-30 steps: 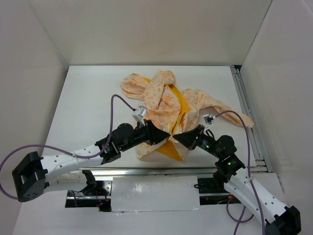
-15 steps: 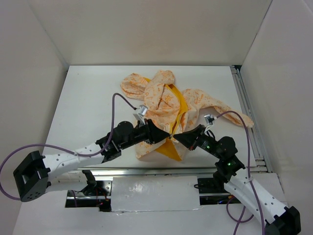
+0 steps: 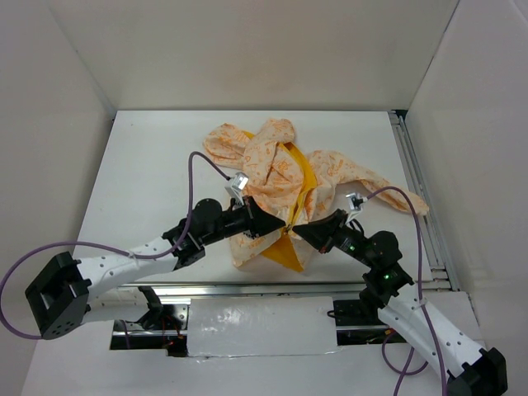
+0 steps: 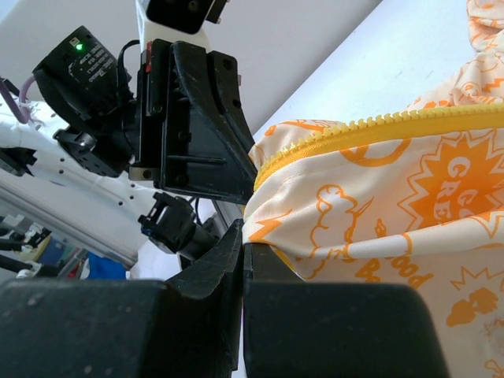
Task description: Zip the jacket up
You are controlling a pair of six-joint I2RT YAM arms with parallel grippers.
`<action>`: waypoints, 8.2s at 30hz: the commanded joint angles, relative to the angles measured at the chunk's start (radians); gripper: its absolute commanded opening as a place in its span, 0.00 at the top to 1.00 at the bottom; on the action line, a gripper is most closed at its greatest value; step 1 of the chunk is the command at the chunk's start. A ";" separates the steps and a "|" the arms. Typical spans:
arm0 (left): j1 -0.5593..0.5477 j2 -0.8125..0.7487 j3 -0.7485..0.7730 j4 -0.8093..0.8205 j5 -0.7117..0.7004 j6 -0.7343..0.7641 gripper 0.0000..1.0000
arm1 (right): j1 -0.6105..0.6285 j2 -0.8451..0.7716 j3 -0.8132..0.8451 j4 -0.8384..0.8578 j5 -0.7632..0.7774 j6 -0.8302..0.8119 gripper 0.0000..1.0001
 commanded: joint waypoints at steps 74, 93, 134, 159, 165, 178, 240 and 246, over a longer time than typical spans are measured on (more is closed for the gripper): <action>0.179 0.118 0.103 0.046 0.583 0.219 0.06 | -0.004 -0.037 0.056 0.001 0.045 -0.047 1.00; 0.175 0.192 0.137 0.135 0.649 0.218 0.72 | -0.001 -0.004 0.056 0.021 0.053 -0.038 1.00; -0.056 0.138 0.097 -0.276 0.229 0.370 1.00 | -0.010 0.059 0.171 -0.104 0.200 -0.064 1.00; 0.023 0.162 0.353 -0.620 0.089 0.258 1.00 | 0.278 0.183 0.462 -0.766 0.631 -0.438 0.27; 0.067 0.212 0.424 -0.701 0.118 0.209 1.00 | 0.540 0.282 0.536 -0.815 1.025 -0.500 0.27; 0.122 0.268 0.516 -0.801 0.201 0.182 1.00 | 0.686 0.469 0.625 -0.783 1.168 -0.653 0.32; 0.181 0.150 0.286 -0.494 0.550 0.445 1.00 | 0.332 0.164 0.361 -0.419 0.428 -0.532 0.44; 0.208 0.156 0.278 -0.476 0.612 0.422 1.00 | 0.214 0.237 0.340 -0.327 0.122 -0.492 0.36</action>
